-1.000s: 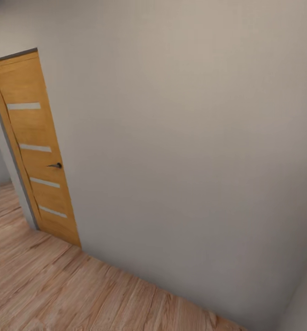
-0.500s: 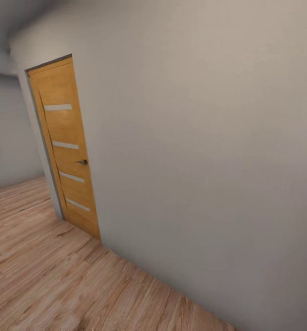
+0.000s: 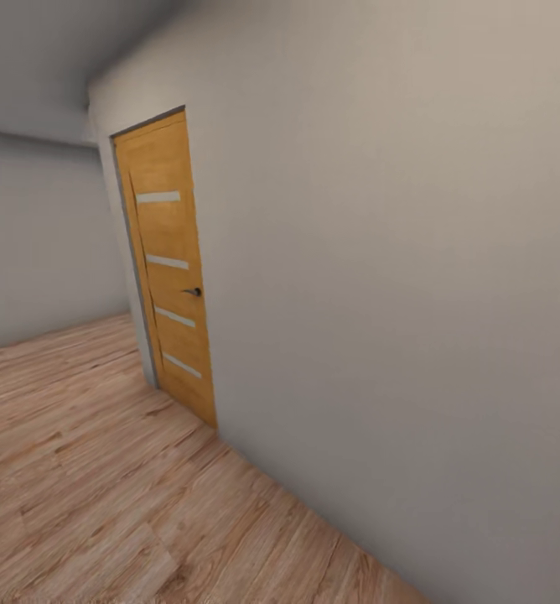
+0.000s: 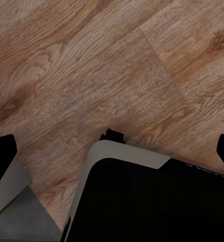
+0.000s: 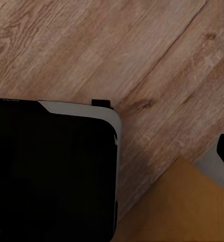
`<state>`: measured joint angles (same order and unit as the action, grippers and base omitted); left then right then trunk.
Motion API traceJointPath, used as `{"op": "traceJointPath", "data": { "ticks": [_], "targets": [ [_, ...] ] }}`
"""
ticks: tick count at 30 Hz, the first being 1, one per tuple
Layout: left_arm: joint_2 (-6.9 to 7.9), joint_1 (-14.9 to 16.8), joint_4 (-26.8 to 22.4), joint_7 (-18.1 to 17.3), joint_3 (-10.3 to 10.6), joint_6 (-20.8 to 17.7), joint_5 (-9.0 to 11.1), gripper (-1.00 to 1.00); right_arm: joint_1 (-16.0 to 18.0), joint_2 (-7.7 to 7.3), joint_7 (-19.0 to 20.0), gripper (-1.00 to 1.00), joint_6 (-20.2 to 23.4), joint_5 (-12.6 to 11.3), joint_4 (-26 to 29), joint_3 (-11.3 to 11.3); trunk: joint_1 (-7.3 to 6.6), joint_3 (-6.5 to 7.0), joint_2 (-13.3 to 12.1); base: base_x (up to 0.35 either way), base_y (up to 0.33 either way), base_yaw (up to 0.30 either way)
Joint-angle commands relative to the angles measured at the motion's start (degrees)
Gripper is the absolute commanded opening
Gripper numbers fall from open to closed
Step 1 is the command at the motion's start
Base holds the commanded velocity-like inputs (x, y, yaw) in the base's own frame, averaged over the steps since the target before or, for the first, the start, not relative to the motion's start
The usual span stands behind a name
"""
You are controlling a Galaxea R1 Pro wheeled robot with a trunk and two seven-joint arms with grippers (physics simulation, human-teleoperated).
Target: Move the two storage containers from the living room to the garage. In the garage, place one container on the floor and stack the other container on top of it (either order is fine).
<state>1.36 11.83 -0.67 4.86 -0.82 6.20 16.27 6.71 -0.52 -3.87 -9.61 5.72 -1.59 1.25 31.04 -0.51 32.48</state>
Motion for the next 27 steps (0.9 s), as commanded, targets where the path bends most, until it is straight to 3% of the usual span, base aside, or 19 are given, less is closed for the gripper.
{"op": "traceJointPath", "data": {
  "ticks": [1,18,27],
  "targets": [
    [0.02,0.0,0.1,0.1,-0.1,0.2,0.2,1.0,0.1,-0.01,-0.3,1.0,-0.3,0.6,-0.2,0.2,0.02,-0.06,0.1,0.0,0.0,0.3],
    [0.05,0.0,0.1,0.1,-0.1,0.1,0.2,1.0,0.1,0.07,-0.3,1.0,-0.2,0.7,-0.2,0.2,0.02,-0.06,0.1,0.002,0.0,0.3],
    [0.05,0.0,0.1,0.0,0.0,0.1,0.2,1.0,0.1,0.08,-0.3,1.0,-0.2,0.7,-0.2,0.2,0.02,-0.06,0.1,0.145,0.0,0.3]
  ]
}}
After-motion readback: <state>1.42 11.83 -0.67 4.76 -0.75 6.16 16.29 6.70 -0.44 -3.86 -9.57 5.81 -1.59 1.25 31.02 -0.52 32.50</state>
